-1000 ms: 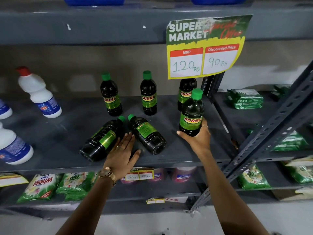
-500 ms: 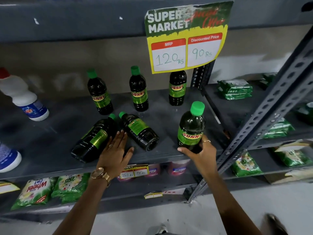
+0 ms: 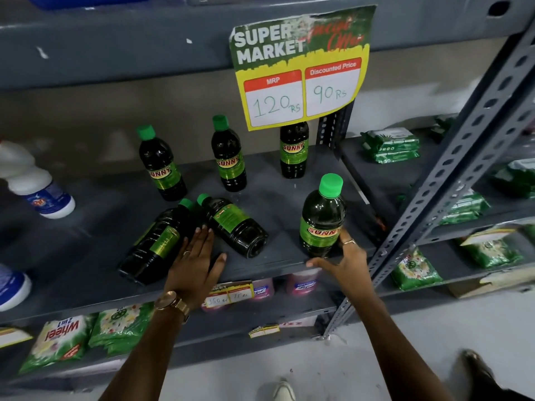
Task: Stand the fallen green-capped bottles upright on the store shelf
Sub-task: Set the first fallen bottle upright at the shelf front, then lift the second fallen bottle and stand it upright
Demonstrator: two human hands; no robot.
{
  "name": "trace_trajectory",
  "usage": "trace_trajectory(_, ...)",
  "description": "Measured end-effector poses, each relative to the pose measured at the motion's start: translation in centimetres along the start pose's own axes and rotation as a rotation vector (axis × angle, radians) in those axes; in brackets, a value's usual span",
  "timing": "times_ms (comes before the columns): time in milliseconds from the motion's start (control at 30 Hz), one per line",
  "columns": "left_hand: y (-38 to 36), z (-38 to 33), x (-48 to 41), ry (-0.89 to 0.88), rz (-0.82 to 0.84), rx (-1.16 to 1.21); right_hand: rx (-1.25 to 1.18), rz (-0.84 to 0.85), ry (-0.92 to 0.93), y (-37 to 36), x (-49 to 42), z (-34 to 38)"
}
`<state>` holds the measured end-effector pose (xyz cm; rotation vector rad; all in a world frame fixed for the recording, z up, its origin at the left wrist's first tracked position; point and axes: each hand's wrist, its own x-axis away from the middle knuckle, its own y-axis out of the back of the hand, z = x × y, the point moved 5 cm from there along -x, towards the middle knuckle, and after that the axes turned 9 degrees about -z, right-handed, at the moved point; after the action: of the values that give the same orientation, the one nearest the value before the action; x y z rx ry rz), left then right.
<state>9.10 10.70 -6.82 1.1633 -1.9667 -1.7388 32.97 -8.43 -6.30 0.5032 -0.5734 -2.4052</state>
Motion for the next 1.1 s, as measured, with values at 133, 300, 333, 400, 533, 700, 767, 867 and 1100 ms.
trace_trajectory(133,-0.1,0.3,-0.5,0.033,0.043,0.053,-0.016,-0.023,-0.037,-0.3,-0.7,0.0)
trace_trajectory(300,5.7,3.9,5.6,0.015,0.082,0.314,-0.085,-0.218,0.054,-2.4,6.5,5.5)
trace_trajectory(333,6.8,3.2,6.0,-0.053,0.059,0.333,0.02,-0.248,0.117,-2.2,8.5,6.1)
trace_trajectory(400,9.3,2.9,6.6,-0.108,-0.029,0.343,0.156,-0.175,0.284,-3.1,12.1,8.0)
trace_trajectory(533,12.3,6.5,6.0,-0.043,-0.196,0.34,0.256,-0.024,0.553,-6.8,10.3,13.3)
trace_trajectory(700,11.5,15.9,4.5,0.188,-0.166,0.242,0.528,0.253,0.085,-11.8,-0.7,16.0)
trace_trajectory(767,9.4,17.5,3.6,0.197,-0.059,0.2,0.615,0.449,-0.06,-13.2,-2.6,15.9)
trace_trajectory(867,6.7,18.1,2.9,0.147,0.104,0.163,0.567,0.508,-0.162,-13.7,-3.2,15.9)
trace_trajectory(1100,5.7,18.0,2.2,0.071,0.013,0.087,0.004,0.022,-0.186,-13.8,-3.4,13.4)
